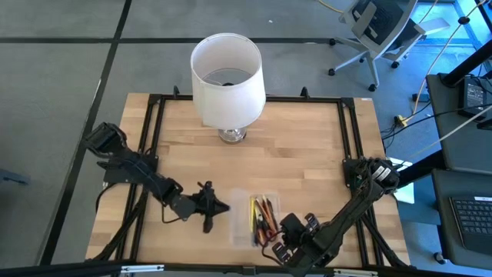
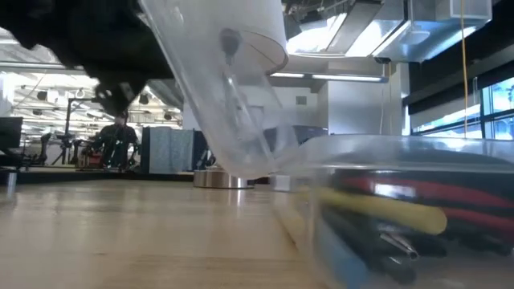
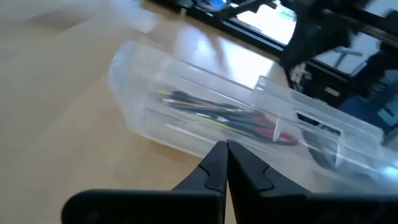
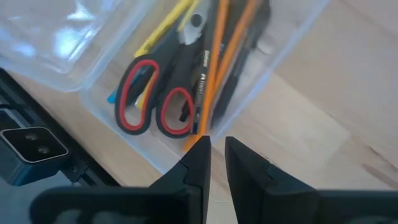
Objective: Pick & place school supplies into a supply box
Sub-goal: Close the transparent supply box
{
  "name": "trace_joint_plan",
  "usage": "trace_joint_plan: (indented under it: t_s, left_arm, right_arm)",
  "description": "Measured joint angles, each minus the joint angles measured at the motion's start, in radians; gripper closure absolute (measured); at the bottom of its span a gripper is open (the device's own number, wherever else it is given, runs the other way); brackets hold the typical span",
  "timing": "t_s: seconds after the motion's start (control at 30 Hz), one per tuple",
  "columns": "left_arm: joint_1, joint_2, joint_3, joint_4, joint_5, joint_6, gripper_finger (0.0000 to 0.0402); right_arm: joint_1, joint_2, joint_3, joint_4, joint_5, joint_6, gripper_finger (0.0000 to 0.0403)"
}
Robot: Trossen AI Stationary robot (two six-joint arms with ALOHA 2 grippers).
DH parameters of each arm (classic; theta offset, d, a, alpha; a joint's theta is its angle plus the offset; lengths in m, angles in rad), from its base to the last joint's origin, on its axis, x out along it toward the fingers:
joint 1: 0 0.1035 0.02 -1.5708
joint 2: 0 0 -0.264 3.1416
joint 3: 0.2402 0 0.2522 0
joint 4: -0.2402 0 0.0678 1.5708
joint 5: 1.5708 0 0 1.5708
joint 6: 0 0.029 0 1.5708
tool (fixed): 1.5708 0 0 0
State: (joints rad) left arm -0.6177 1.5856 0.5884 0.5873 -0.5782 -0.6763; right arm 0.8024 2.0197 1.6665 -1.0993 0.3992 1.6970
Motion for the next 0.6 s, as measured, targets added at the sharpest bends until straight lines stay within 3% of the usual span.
trace_joint_plan:
  t_s: [0.27,0.47,0.6]
  left_arm:
    - [0.122,0.000,0.018,0.042,0.173,0.040,0.0400]
    - [0.177,0.000,0.078,0.038,0.261,0.153,0.0400]
    - [0.201,0.000,0.100,0.032,0.288,0.182,0.0400]
  right_arm:
    - [-0.006,0.000,0.000,-0.002,-0.013,0.001,0.0350]
    - [-0.010,-0.001,-0.022,-0.116,-0.121,0.000,0.0350]
    - [-0.010,-0.001,-0.111,-0.032,-0.139,-0.008,0.0350]
